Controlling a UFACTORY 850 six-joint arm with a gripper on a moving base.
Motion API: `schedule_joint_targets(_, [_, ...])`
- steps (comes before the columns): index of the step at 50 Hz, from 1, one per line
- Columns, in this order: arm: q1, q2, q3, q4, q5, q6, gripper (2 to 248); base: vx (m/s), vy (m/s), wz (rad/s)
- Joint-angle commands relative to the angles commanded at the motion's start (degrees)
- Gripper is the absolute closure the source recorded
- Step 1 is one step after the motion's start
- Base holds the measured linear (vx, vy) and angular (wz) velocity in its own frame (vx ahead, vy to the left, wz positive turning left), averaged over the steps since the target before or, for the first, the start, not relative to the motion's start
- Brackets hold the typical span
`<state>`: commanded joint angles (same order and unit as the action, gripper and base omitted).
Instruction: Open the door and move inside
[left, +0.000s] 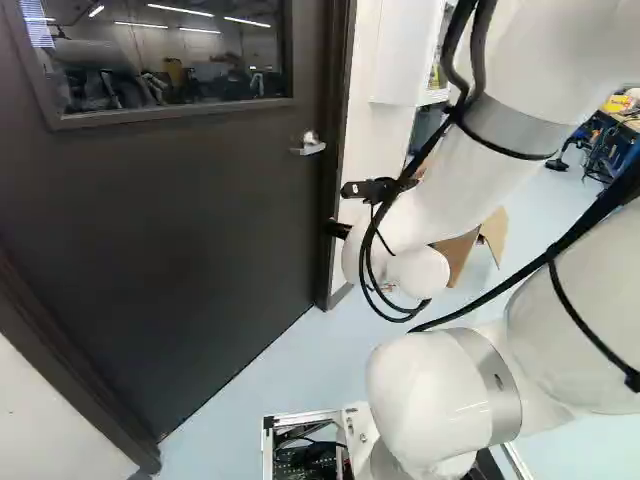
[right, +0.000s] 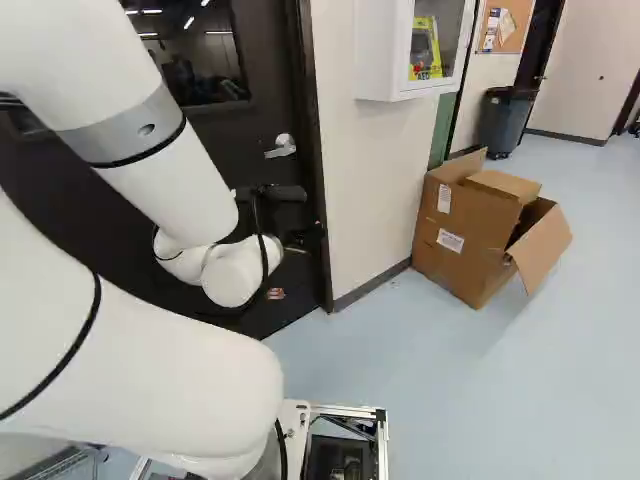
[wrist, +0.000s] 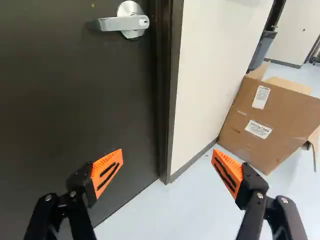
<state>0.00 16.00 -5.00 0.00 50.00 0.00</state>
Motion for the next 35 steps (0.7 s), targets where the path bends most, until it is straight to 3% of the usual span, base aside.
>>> schedule_joint_targets(27, [0.0,0.0,0.0,0.0,0.0,0.0,3,0.063,0.051,0.232])
schedule_joint_targets(35, [0.0,0.0,0.0,0.0,0.0,0.0,3,-0.008,0.001,0.007])
